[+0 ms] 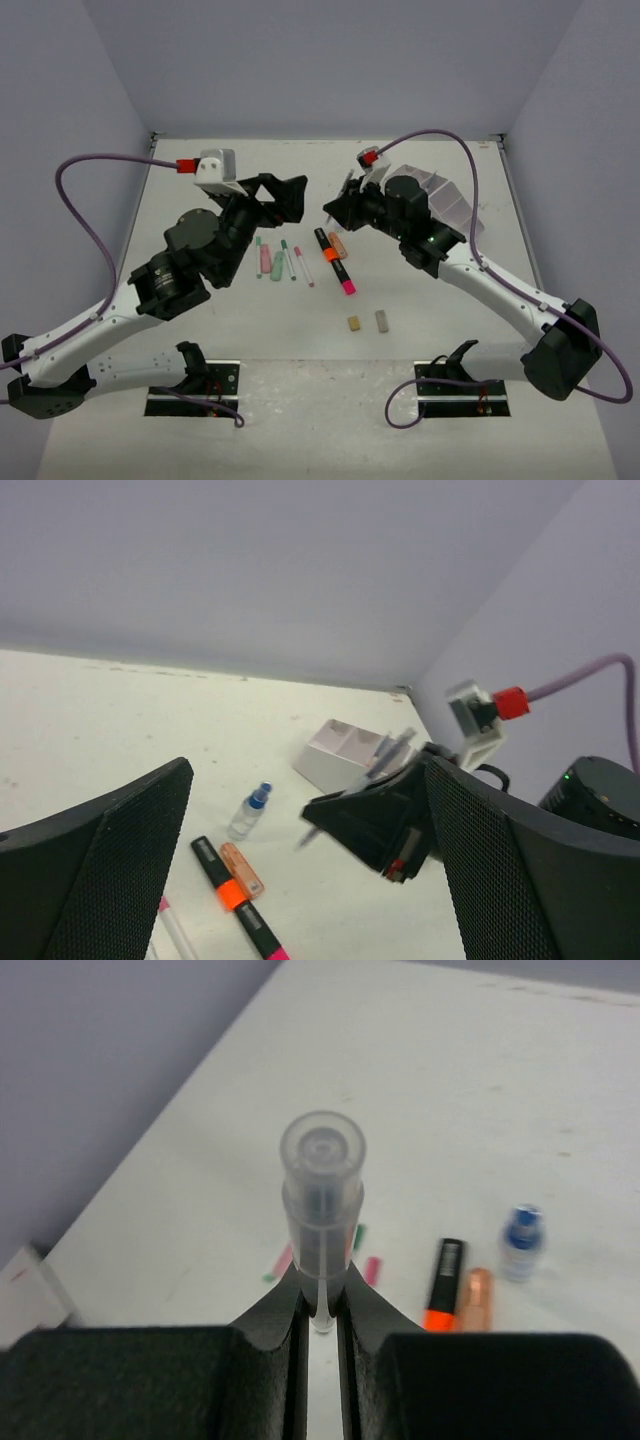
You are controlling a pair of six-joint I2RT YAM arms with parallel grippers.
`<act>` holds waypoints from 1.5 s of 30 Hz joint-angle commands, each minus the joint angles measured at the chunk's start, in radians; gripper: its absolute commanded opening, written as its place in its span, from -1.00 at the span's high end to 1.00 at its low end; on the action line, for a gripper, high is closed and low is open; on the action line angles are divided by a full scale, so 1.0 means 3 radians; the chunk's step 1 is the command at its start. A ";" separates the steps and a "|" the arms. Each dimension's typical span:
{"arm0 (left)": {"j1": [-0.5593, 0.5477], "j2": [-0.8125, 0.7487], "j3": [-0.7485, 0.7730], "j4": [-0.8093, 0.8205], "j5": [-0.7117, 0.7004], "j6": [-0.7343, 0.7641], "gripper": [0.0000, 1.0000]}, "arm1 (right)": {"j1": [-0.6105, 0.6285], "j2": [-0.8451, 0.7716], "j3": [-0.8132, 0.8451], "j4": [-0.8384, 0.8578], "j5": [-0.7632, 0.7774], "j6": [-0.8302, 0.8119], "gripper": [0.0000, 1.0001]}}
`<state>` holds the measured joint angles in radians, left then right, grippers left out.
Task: Sort the stationery into containers
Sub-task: Place the pen in the storage box.
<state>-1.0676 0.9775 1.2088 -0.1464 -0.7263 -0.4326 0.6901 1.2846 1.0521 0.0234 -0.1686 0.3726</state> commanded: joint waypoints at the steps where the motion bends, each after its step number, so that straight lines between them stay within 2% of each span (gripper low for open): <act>1: 0.0010 -0.0213 0.0019 -0.0410 -0.0843 -0.0051 -1.00 | -0.0197 -0.0098 0.0042 -0.0220 0.1588 0.0062 1.00; 2: 0.0012 -0.0272 -0.0087 -0.0431 -0.0869 -0.0046 -1.00 | -0.0263 -0.0094 0.0062 -0.0270 0.1773 0.0062 1.00; 3: 0.0015 -0.0344 -0.0211 -0.0465 -0.0882 -0.0053 -1.00 | -0.0398 -0.0067 0.0091 -0.0376 0.2165 0.0063 1.00; 5: 0.0025 -0.0389 -0.0371 -0.0529 -0.0868 -0.0172 -1.00 | -0.0605 0.0014 0.0138 -0.0461 0.2384 0.0087 1.00; 7: 0.0029 -0.0406 -0.0554 -0.0635 -0.0712 -0.0355 -1.00 | -0.0962 0.0223 0.0298 -0.0620 0.2407 0.0151 1.00; 11: 0.0036 -0.0285 -0.0803 -0.0592 -0.0366 -0.0472 -1.00 | -0.1242 0.0562 0.0568 -0.0666 0.2522 0.0142 1.00; 16: 0.0038 -0.0045 -0.0908 -0.0525 -0.0015 -0.0461 -1.00 | -0.1381 0.0895 0.0719 -0.0578 0.2541 0.0076 1.00; 24: 0.0102 0.0009 -0.1025 -0.0376 0.0077 -0.0368 -1.00 | -0.1470 0.1077 0.0644 -0.0502 0.2551 0.0128 0.99; 30: 0.0123 0.0089 -0.1082 -0.0317 0.0233 -0.0319 -1.00 | -0.1491 0.1222 0.0588 -0.0469 0.2514 0.0133 0.77; 33: 0.0128 0.0111 -0.1106 -0.0332 0.0258 -0.0327 -1.00 | -0.1498 0.1180 0.0540 -0.0432 0.2467 0.0134 0.58; 36: 0.0133 0.0096 -0.1135 -0.0356 0.0247 -0.0322 -1.00 | -0.1493 0.1131 0.0518 -0.0400 0.2422 0.0118 0.20; 41: 0.0142 0.0060 -0.1178 -0.0366 0.0238 -0.0356 -1.00 | -0.1491 0.0935 0.0512 -0.0484 0.2387 0.0093 0.07; 45: 0.0174 0.0137 -0.1197 -0.0432 0.0181 -0.0435 -1.00 | -0.1345 0.0453 0.0415 -0.0732 0.2168 0.0057 0.14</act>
<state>-1.0324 1.0100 0.8623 -0.2863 -0.6567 -0.5400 0.2467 1.5973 1.1960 -0.1643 0.5292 0.3988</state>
